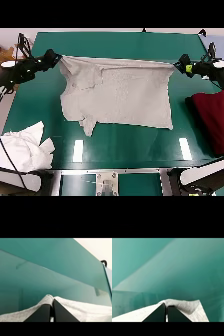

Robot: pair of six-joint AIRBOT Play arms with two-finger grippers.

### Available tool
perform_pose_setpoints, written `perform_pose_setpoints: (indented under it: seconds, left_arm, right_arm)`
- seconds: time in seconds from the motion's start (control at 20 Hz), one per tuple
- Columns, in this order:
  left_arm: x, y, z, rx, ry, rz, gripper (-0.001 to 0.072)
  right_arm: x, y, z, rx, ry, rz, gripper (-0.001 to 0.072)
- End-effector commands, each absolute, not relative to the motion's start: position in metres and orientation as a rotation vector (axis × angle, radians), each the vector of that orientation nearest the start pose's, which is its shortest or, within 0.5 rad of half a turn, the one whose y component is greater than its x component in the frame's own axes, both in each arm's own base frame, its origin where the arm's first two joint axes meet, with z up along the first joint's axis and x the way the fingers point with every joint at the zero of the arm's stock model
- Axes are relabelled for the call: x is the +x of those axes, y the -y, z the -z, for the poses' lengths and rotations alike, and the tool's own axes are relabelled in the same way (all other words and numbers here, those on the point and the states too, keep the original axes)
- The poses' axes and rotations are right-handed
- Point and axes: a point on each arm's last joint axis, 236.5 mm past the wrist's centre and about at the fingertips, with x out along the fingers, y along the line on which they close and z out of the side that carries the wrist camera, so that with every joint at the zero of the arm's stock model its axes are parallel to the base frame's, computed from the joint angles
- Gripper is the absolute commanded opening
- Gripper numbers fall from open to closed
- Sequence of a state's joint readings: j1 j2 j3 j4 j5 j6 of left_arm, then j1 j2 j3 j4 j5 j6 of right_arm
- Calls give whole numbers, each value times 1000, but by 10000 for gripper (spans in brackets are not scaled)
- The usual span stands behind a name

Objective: Fold the shirts.

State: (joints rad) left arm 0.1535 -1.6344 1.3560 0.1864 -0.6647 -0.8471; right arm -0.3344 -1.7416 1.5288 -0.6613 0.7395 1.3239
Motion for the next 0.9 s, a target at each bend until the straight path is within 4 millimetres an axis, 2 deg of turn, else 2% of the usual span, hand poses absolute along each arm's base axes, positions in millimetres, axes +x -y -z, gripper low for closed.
perform_pose_setpoints:
  seconds: [0.0, 0.1, 0.2, 0.45, 0.55, 0.7, 0.85]
  left_arm:
    - [590, 45, -87, -750, -510, 316, 20]
    - [590, 46, -87, -742, -510, 320, 20]
    - [584, 49, -77, -684, -551, 333, 20]
    - [544, 47, 5, -498, -859, 320, 20]
    - [531, 50, 26, -494, -925, 328, 20]
    - [516, 55, 41, -475, -993, 353, 20]
    - [511, 53, 45, -468, -1020, 346, 20]
  right_arm:
    - [593, 73, -43, 796, -680, -47, 11]
    - [593, 70, -43, 796, -688, -55, 12]
    - [583, 60, -35, 785, -748, -88, 11]
    - [535, 47, 18, 714, -999, -98, 10]
    - [514, 37, 46, 747, -1082, -96, 10]
    - [486, 26, 76, 789, -1183, -93, 10]
    - [479, 22, 80, 797, -1208, -99, 11]
